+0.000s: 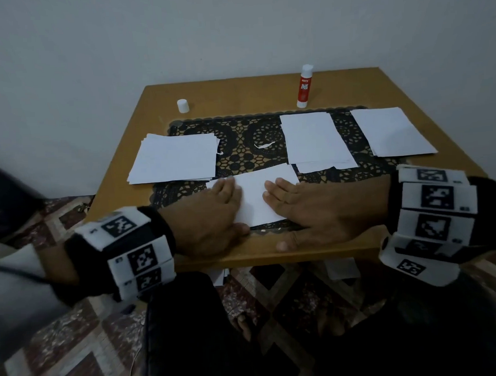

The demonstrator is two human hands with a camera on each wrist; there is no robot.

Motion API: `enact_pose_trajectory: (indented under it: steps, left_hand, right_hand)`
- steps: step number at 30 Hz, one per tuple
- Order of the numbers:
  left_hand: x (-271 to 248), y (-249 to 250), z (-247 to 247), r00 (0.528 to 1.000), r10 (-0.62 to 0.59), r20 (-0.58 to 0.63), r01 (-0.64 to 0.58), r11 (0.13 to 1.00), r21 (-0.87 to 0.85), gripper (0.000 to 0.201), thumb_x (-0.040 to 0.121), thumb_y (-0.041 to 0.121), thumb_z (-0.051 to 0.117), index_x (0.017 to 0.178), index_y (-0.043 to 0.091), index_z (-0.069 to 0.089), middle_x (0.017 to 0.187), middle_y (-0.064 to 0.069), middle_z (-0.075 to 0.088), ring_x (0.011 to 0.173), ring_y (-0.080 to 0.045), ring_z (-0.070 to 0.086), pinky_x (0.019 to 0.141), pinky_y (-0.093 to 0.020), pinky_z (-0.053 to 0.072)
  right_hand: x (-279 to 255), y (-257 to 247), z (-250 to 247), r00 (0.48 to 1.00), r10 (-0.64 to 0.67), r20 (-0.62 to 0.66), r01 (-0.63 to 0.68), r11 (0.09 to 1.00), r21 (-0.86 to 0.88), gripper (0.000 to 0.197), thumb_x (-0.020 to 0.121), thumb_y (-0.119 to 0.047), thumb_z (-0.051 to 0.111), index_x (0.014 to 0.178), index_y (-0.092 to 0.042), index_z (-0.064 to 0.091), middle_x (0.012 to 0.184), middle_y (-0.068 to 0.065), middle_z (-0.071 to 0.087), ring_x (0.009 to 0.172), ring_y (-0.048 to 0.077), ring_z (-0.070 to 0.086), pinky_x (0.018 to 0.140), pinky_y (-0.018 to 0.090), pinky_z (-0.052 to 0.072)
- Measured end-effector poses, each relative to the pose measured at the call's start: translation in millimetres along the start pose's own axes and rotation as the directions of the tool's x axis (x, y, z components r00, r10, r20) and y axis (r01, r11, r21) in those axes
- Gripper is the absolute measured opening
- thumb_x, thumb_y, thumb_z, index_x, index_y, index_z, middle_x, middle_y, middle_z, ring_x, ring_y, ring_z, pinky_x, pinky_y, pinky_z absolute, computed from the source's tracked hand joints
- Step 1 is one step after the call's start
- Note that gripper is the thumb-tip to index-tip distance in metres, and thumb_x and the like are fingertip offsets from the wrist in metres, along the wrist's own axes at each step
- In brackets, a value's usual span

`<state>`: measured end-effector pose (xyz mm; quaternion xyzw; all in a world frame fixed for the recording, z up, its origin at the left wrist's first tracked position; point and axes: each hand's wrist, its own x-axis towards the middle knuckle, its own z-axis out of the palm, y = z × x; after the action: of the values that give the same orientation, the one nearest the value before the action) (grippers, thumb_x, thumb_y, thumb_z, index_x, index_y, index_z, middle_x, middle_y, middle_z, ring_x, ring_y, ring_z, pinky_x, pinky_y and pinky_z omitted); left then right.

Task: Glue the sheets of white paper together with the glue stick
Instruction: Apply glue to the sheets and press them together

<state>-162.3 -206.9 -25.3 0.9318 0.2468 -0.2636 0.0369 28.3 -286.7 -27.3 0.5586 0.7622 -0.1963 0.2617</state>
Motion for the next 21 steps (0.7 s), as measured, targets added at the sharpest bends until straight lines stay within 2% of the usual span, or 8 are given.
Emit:
enact_pose_trajectory:
  steps: [4,8,10,12,14,17,19,21]
  left_hand:
    - [-9.0,7.9,4.3,0.99,0.109,0.09,-0.106,0.994,-0.04,0.083,0.093,0.06,0.018,0.15,0.008,-0.013,0.155,-0.012,-0.022,0.145,-0.021,-0.015,0.121,-0.033,0.002]
    - [-1.6,-12.9,-2.9,0.998,-0.04,0.044,0.043,0.998,-0.054,0.081,0.094,0.059,0.018,0.149,0.009,-0.014,0.156,-0.011,-0.02,0.146,-0.021,-0.012,0.12,-0.033,0.004]
    - [-0.9,-8.3,-8.4,0.998,-0.001,0.065,0.006,0.997,-0.076,0.078,0.096,0.057,0.021,0.151,0.011,-0.009,0.157,-0.009,-0.017,0.147,-0.02,-0.006,0.119,-0.031,0.006]
    - [-0.4,0.6,-13.1,0.999,0.047,0.012,-0.046,0.994,-0.097,0.072,0.098,0.053,0.028,0.153,0.014,0.004,0.16,-0.007,-0.002,0.146,-0.02,0.01,0.117,-0.03,0.015]
    - [5.9,-1.3,-18.8,0.991,0.021,-0.134,-0.036,0.993,-0.109,0.065,0.096,0.047,0.042,0.15,0.017,0.021,0.156,-0.004,0.024,0.138,-0.021,0.031,0.112,-0.03,0.027]
    - [23.7,-11.5,-21.7,0.97,-0.067,-0.236,0.041,0.993,-0.111,0.069,0.088,0.049,0.058,0.144,0.019,0.031,0.143,-0.007,0.035,0.127,-0.024,0.035,0.103,-0.034,0.035]
    - [34.9,-15.8,-24.4,0.973,-0.126,-0.194,0.105,0.988,-0.118,0.075,0.081,0.054,0.064,0.138,0.018,0.034,0.139,-0.009,0.035,0.124,-0.027,0.035,0.1,-0.037,0.038]
    - [43.7,-18.5,-30.5,0.975,-0.175,-0.135,0.158,0.979,-0.128,0.082,0.074,0.057,0.07,0.135,0.018,0.035,0.135,-0.01,0.037,0.122,-0.028,0.037,0.098,-0.039,0.041]
  right_hand:
    - [-0.7,-2.4,0.4,1.0,0.004,0.002,-0.004,1.0,0.002,0.097,0.088,-0.073,0.021,0.149,-0.011,-0.022,0.156,0.008,-0.029,0.145,0.021,-0.024,0.122,0.041,-0.001]
    - [-1.0,-3.1,2.5,1.0,-0.001,-0.014,0.0,1.0,-0.014,0.099,0.088,-0.074,0.021,0.149,-0.009,-0.022,0.156,0.009,-0.029,0.145,0.022,-0.023,0.122,0.042,0.0]
    - [-0.9,-3.6,3.6,0.999,0.005,-0.032,-0.005,1.0,-0.027,0.1,0.087,-0.074,0.021,0.149,-0.008,-0.021,0.156,0.012,-0.028,0.146,0.024,-0.022,0.122,0.042,0.001]
    - [-0.9,-4.6,3.8,0.999,0.008,-0.04,-0.009,1.0,-0.019,0.1,0.087,-0.074,0.022,0.15,-0.007,-0.02,0.157,0.012,-0.027,0.146,0.024,-0.021,0.122,0.042,0.002]
    - [-0.5,-5.2,3.1,0.998,0.015,-0.06,-0.014,1.0,0.007,0.099,0.088,-0.073,0.023,0.151,-0.008,-0.016,0.158,0.011,-0.024,0.147,0.024,-0.018,0.122,0.04,0.003]
    - [-1.7,-5.4,1.0,0.986,0.04,-0.161,-0.033,0.998,0.05,0.084,0.096,-0.063,0.028,0.154,-0.007,0.007,0.162,0.012,-0.003,0.149,0.026,0.001,0.122,0.039,0.011]
    - [-0.7,-6.4,0.7,0.963,0.046,-0.265,-0.04,0.999,0.029,0.064,0.101,-0.05,0.031,0.148,-0.007,0.029,0.156,0.015,0.022,0.142,0.03,0.022,0.116,0.042,0.024]
    - [1.0,-6.9,1.5,0.944,0.045,-0.328,-0.043,0.999,0.013,0.052,0.103,-0.042,0.032,0.142,-0.009,0.04,0.149,0.014,0.033,0.134,0.029,0.031,0.111,0.041,0.029]
